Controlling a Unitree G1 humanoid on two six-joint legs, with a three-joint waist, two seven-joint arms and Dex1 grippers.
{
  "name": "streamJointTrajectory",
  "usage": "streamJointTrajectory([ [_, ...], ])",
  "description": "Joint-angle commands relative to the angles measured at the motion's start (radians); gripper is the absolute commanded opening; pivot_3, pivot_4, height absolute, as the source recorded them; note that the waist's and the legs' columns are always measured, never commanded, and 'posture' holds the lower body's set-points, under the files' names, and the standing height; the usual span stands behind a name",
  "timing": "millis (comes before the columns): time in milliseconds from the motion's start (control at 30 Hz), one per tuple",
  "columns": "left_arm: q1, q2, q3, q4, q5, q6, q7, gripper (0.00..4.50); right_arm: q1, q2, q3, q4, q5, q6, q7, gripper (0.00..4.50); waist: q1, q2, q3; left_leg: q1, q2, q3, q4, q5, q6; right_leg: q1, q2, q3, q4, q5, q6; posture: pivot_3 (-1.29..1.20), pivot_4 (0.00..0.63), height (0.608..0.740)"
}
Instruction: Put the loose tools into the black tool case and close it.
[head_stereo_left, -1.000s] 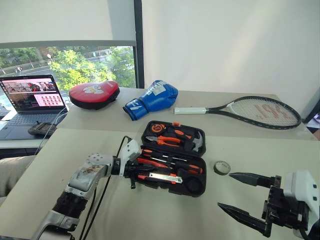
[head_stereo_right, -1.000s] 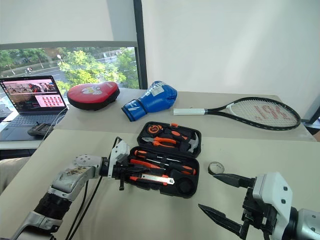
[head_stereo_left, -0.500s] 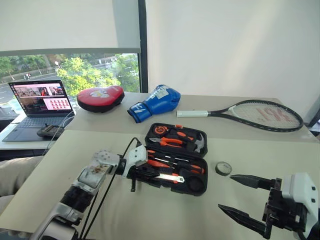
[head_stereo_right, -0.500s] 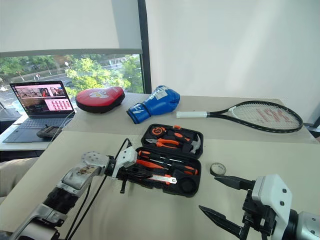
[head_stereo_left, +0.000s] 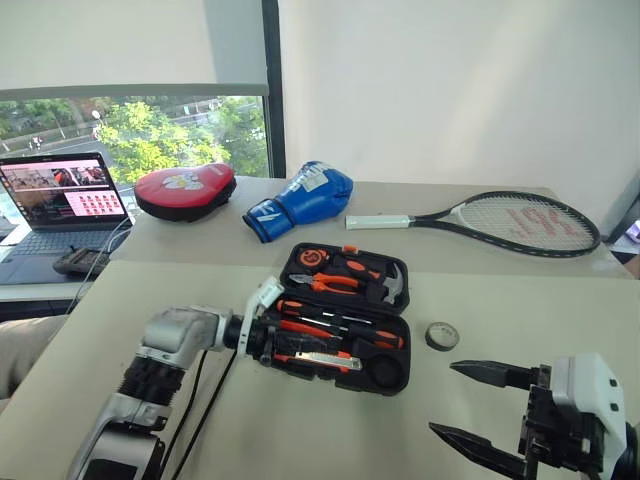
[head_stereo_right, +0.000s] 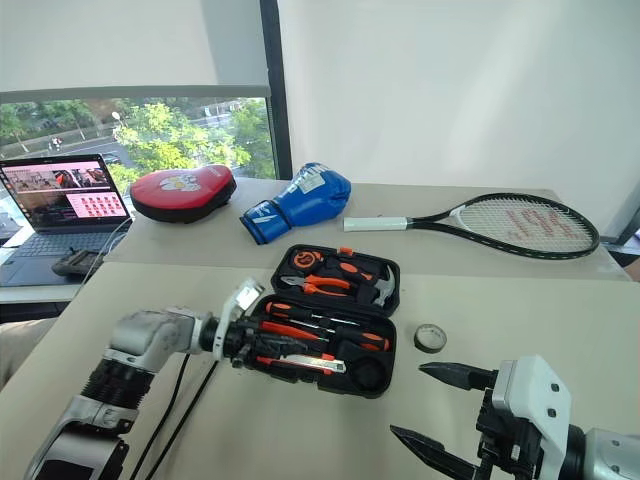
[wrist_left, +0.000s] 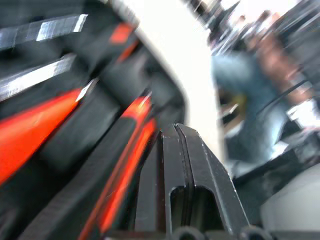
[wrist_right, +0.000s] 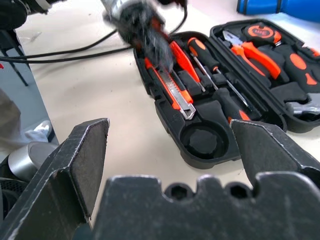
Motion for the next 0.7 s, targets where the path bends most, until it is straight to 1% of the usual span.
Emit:
streamJointTrajectory([
  [33, 0.023, 0.007, 0.003, -0.069, 0.032, -0.090, 0.065, 0.02, -0.015, 0.005, 0.003, -0.017, 0.022, -0.020, -0.006, 4.50, 0.005, 0.000, 0.000, 0.000, 0.000, 0.000, 0.000, -0.001, 0.001, 0.001, -0.001, 0.000, 0.000, 0.000, 0.000, 0.00, 0.150, 0.740],
  [67, 0.038, 0.014, -0.017, -0.084, 0.063, -0.133, 0.080, 0.02, -0.019, 0.004, 0.007, -0.014, 0.020, -0.020, -0.006, 4.50, 0.005, 0.000, 0.000, 0.001, 0.000, 0.000, 0.000, -0.001, 0.002, 0.002, -0.001, 0.000, -0.001, 0.000, 0.000, 0.00, 0.150, 0.740],
  [100, 0.069, 0.024, -0.060, -0.103, 0.140, -0.251, 0.100, 0.02, -0.027, 0.002, 0.013, -0.009, 0.018, -0.020, -0.006, 4.50, 0.005, 0.000, 0.000, 0.001, 0.000, 0.000, 0.000, -0.001, 0.002, 0.002, -0.001, 0.000, -0.002, 0.000, 0.000, 0.00, 0.150, 0.740],
  [133, 0.091, 0.025, -0.086, -0.113, 0.185, -0.321, 0.120, 0.02, -0.036, -0.001, 0.018, -0.005, 0.015, -0.019, -0.007, 4.50, 0.005, 0.000, 0.000, 0.001, 0.000, 0.000, 0.000, -0.001, 0.001, 0.003, -0.001, 0.001, -0.003, 0.000, -0.001, 0.00, 0.150, 0.740],
  [267, 0.143, -0.002, -0.133, -0.095, 0.302, -0.465, 0.235, 0.02, -0.050, -0.003, 0.024, 0.000, 0.011, -0.017, -0.004, 4.50, 0.012, 0.000, 0.000, 0.001, 0.000, 0.000, -0.003, 0.000, 0.000, 0.003, -0.007, 0.001, -0.007, 0.003, -0.004, 0.00, 0.150, 0.740],
  [433, 0.177, -0.049, -0.137, -0.083, 0.335, -0.507, 0.326, 0.02, -0.038, 0.003, 0.012, -0.012, 0.016, -0.011, -0.005, 4.50, 0.016, 0.000, 0.000, 0.003, 0.000, -0.001, -0.003, 0.000, -0.001, 0.004, -0.009, 0.000, -0.008, 0.002, -0.007, 0.00, 0.150, 0.740],
  [500, 0.181, -0.075, -0.113, -0.104, 0.294, -0.472, 0.343, 0.02, -0.030, 0.003, 0.005, -0.014, 0.017, -0.011, -0.004, 4.50, 0.012, 0.001, -0.001, 0.004, 0.000, -0.001, -0.003, 0.000, -0.001, 0.004, -0.009, 0.000, -0.008, 0.003, -0.006, 0.00, 0.150, 0.740],
  [700, 0.216, -0.017, -0.214, -0.109, 0.383, -0.421, 0.367, 0.02, -0.028, -0.002, 0.002, -0.011, 0.018, -0.013, -0.007, 4.50, 0.010, 0.001, -0.001, 0.004, 0.000, -0.001, -0.004, 0.001, -0.001, 0.005, -0.006, 0.000, -0.008, 0.005, -0.003, 0.00, 0.150, 0.740],
])
